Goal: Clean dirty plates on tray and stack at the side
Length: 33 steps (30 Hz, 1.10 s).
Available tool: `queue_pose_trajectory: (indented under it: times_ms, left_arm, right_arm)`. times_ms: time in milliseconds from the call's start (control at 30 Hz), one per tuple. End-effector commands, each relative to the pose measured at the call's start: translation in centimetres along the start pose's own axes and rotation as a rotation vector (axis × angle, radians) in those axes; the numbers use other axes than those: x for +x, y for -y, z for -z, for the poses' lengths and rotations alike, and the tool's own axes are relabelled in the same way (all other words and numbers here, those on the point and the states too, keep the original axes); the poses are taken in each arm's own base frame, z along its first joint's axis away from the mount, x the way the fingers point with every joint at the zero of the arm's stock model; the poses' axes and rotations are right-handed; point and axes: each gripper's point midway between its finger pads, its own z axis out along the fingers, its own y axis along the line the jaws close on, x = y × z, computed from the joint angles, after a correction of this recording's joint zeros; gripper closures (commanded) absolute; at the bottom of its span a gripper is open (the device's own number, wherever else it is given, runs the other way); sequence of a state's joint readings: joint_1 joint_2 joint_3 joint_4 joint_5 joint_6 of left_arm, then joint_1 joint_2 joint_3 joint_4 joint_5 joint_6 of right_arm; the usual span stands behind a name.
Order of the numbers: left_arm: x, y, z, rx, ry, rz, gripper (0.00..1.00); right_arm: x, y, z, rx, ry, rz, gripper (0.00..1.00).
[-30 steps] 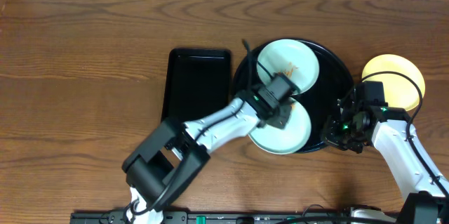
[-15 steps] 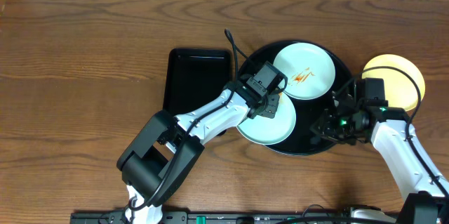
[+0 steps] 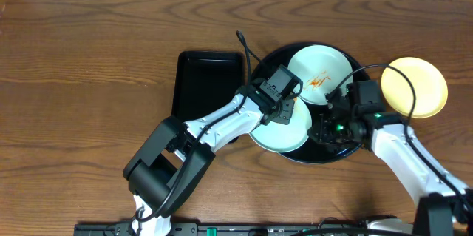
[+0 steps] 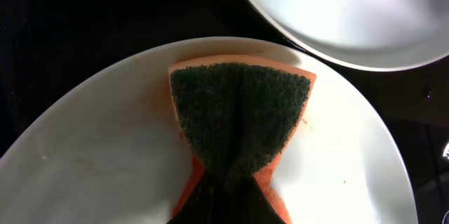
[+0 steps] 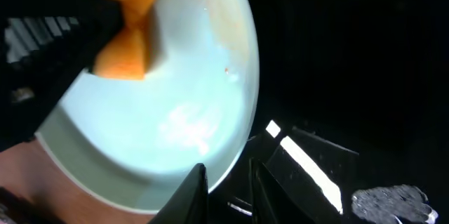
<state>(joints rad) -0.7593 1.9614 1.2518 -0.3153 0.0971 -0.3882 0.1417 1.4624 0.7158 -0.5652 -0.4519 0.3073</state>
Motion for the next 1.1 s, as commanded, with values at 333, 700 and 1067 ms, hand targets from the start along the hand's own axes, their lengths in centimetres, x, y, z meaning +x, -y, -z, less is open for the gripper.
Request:
queue_pose_trajectory:
  times_ms: [333,700,1067]
  left_arm:
    - [0.2,-1.0,0.2,-0.045,-0.007,-0.006,0.93]
    - [-2.0,-4.1,0.9,-0.175,0.080,0.017,0.93]
    - [-5.8,-4.4,9.3,-0.113,0.224,0.076,0.92]
  right_arm:
    - [0.7,1.7,-3.2,0.055,-0.065,-0.072,0.99]
    - [1.6,3.8,-2.9,0.169,-0.084,-0.104,0.99]
    - [0.8,3.9,-2.2,0.195,-0.046,-0.064,0.99]
